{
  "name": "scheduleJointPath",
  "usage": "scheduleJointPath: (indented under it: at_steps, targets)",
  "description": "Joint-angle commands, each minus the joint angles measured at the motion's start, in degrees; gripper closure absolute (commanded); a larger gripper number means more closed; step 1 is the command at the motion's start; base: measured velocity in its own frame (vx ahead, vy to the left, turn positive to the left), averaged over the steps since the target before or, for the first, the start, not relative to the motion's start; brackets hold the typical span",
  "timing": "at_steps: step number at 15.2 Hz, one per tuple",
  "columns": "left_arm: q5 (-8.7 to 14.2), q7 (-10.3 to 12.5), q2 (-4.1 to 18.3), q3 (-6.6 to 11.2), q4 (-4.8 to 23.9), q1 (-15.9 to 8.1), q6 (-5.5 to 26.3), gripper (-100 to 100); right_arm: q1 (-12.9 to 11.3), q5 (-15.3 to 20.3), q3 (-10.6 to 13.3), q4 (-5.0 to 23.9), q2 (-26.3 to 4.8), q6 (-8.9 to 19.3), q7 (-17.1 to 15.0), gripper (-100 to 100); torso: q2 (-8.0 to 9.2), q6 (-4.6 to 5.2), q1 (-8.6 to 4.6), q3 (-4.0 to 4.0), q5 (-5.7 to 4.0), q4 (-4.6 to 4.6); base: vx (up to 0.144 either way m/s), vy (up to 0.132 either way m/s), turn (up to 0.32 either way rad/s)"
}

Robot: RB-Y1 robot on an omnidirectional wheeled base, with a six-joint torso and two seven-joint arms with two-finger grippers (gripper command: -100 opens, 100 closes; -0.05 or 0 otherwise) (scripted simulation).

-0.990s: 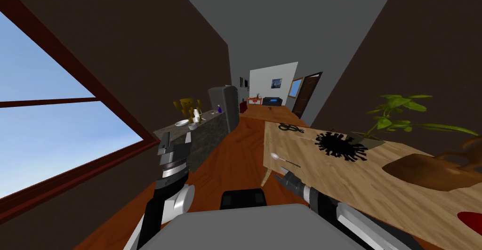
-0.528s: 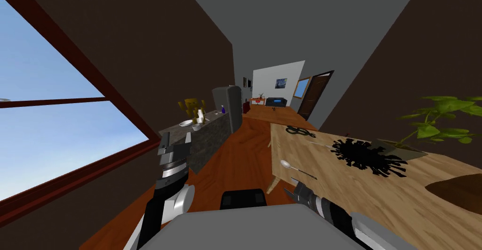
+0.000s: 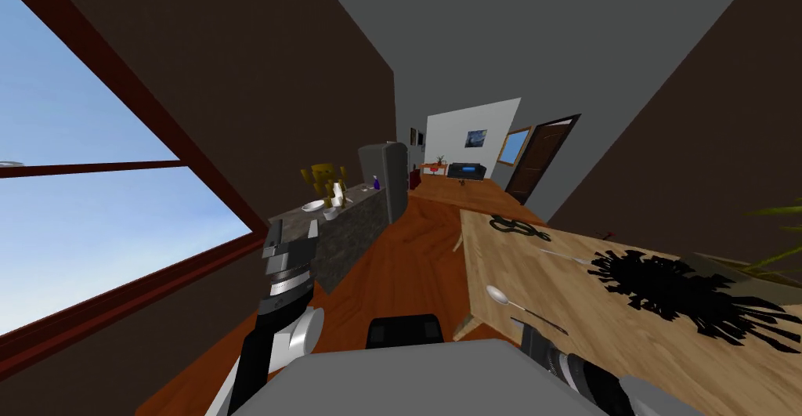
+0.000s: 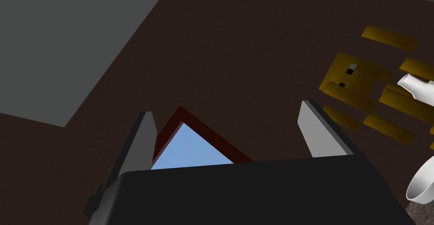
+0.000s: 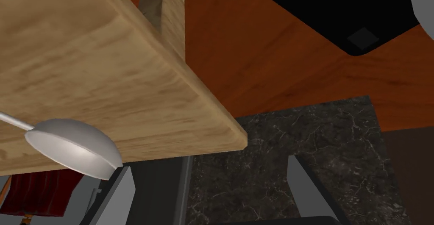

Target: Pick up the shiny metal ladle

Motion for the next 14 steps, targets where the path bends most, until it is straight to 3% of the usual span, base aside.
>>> scheduleJointPath:
  at_steps: [1,8,14]
  targets:
    - [0.0,0.0,0.0,0.0,0.0,0.0,0.0,0,0.6,1.7,0.5,0.9,-1.3,0.8,0.3,-100,0.0,0.0,0.0,0.0,0.0,0.0,0.145,0.027,0.071]
    - [0.0,0.0,0.0,0.0,0.0,0.0,0.0,0,1.7,8.6,2.8,6.9,-5.4,3.1,1.8,-100,-0.01,0.0,0.01,0.0,0.0,0.0,0.139,0.029,0.072]
    - [0.0,0.0,0.0,0.01,0.0,0.0,0.0,0,2.6,14.5,5.2,12.0,-7.9,4.9,3.1,-100,0.01,0.01,-0.17,0.0,-0.04,0.0,0.155,-0.009,0.065]
